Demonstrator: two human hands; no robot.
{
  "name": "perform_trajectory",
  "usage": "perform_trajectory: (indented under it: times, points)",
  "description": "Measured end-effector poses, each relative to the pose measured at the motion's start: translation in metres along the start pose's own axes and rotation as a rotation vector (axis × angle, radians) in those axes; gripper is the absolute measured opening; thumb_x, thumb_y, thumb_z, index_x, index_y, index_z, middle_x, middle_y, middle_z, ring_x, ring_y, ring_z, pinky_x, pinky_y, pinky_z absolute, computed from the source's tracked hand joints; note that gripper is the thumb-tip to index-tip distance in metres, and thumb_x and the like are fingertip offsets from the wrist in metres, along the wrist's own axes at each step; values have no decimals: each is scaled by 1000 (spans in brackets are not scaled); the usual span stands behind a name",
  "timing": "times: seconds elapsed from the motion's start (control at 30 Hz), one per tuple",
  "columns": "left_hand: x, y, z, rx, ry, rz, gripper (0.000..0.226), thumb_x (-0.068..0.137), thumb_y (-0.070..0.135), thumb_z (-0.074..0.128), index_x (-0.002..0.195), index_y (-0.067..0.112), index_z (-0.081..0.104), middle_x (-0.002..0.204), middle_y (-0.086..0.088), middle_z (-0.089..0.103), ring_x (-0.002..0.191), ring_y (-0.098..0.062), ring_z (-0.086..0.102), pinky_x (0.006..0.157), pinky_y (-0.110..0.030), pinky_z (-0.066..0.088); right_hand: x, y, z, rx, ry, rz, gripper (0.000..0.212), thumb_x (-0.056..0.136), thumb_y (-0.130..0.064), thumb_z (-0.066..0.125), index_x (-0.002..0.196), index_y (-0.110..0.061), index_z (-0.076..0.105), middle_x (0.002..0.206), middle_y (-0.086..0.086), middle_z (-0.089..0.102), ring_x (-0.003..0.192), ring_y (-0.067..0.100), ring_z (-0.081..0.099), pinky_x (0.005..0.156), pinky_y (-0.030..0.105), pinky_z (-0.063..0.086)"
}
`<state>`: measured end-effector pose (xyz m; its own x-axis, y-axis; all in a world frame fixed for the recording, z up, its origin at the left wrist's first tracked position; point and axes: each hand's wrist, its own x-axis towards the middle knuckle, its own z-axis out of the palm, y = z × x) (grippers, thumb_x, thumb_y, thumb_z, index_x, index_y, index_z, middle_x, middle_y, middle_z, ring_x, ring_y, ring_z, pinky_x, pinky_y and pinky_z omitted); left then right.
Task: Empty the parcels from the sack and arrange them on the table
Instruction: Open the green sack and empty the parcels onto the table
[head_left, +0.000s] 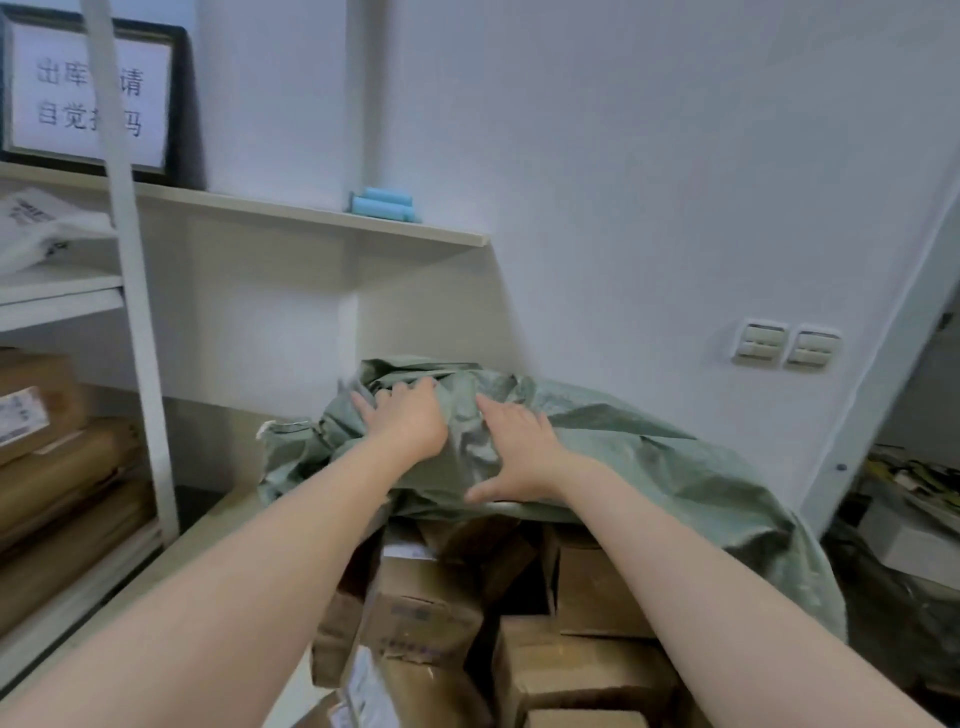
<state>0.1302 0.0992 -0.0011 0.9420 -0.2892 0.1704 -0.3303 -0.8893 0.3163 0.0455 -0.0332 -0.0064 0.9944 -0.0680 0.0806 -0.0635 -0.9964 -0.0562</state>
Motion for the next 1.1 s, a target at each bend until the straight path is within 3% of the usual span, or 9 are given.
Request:
perform_trajectory:
  times: [0.07,0.17,0.23,0.43,0.5,0.6,0.77,1.0,1.1]
  points:
    - [13,-51,1,47,-10,-44,54,95,29,47,147,26,31,144,-13,44,135,-36,36,115,-59,14,14,-17,19,-45,-11,65,115,74,-57,72,155,-26,-3,160,5,18,148,27,12,117,60,1]
    - [29,-106,8,75,-86,-155,59,93,30,52,147,20,30,142,-15,43,136,-38,33,114,-63,13,23,-34,35,-185,135,226,46,91,-35,55,135,-26,45,132,7,56,127,30,48,108,53,28]
    - [36,-120,15,86,-140,-192,63,93,31,54,149,21,27,145,-17,38,140,-42,24,112,-69,5,23,-33,33,-125,325,374,22,95,-21,45,114,-18,57,111,13,66,108,34,59,89,40,42]
    - [49,-115,31,255,-59,-82,70,86,23,52,150,27,23,143,-17,39,135,-40,28,101,-80,-5,24,-7,-3,217,697,792,23,97,-17,39,113,-9,54,112,28,61,105,44,57,78,41,42]
    - [51,-113,29,312,-51,-61,60,86,19,51,144,25,36,135,-15,48,130,-37,37,102,-80,-2,23,0,-10,218,741,829,22,97,-16,38,111,-10,53,111,29,61,103,44,57,75,40,39]
    - [52,-114,17,328,-132,-38,37,84,8,50,118,15,61,118,-9,61,116,-34,52,108,-68,20,18,6,-13,259,703,866,24,98,-16,38,114,-8,54,116,26,61,108,43,56,78,40,40]
    - [44,-124,-9,117,54,-113,37,92,15,46,128,15,54,128,-12,49,116,-30,52,97,-42,40,5,1,-27,420,770,838,25,97,-9,37,111,-5,57,121,24,59,112,40,54,82,35,37]
    - [3,-124,-64,-117,337,-196,33,96,17,42,128,11,47,130,-15,46,117,-34,49,91,-41,43,-47,0,-71,652,1135,927,29,100,-11,34,118,-3,56,124,22,59,114,39,54,95,39,40]
    - [-18,-125,-74,-139,241,-234,35,91,18,49,125,11,52,126,-13,56,117,-33,54,94,-41,45,-72,16,-70,593,1001,1024,29,97,-15,40,123,-12,52,127,18,57,119,39,50,101,46,37]
